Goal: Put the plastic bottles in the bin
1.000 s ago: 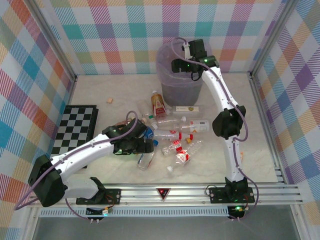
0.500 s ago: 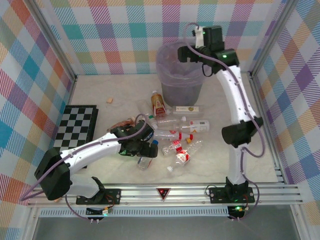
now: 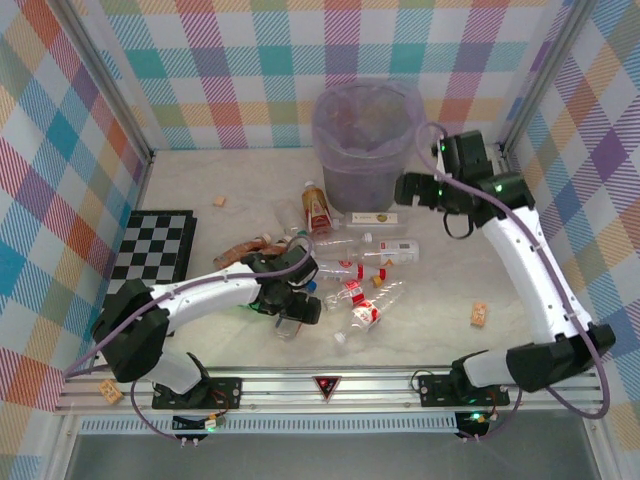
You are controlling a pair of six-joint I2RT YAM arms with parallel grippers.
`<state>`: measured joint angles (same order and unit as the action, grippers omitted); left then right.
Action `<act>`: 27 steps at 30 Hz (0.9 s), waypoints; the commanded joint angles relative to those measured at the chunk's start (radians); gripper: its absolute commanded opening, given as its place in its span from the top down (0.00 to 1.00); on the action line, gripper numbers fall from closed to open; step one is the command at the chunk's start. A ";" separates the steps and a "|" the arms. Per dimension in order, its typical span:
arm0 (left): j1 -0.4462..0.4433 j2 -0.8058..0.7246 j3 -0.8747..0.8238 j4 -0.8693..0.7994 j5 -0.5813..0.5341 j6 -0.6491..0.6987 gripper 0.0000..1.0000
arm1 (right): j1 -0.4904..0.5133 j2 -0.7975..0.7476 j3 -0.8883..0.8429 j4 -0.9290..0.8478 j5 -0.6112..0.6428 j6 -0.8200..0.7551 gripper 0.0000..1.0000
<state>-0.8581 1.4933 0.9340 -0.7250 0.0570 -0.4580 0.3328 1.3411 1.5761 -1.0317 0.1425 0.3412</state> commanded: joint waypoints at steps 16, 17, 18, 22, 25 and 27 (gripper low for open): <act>-0.035 0.091 0.046 -0.031 -0.039 0.024 0.41 | -0.014 -0.197 -0.406 0.118 -0.184 0.179 0.01; -0.035 0.084 0.059 -0.042 -0.046 0.025 0.42 | -0.014 -0.200 -0.405 0.136 -0.218 0.173 0.01; -0.035 0.076 0.070 -0.049 -0.050 0.025 0.43 | -0.014 -0.202 -0.406 0.153 -0.249 0.170 0.00; -0.035 0.034 0.147 -0.099 -0.070 0.049 0.46 | -0.014 -0.207 -0.413 0.246 -0.430 0.150 0.01; -0.035 -0.006 0.214 -0.144 -0.099 0.081 0.46 | -0.012 -0.207 -0.425 0.346 -0.607 0.167 0.00; -0.029 -0.035 0.258 -0.136 -0.111 0.102 0.46 | -0.005 -0.202 -0.436 0.425 -0.700 0.190 0.00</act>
<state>-0.8833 1.5211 1.1301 -0.8150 -0.0139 -0.4023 0.3260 1.1488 1.1549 -0.7525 -0.3431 0.5140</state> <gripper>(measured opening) 0.546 0.997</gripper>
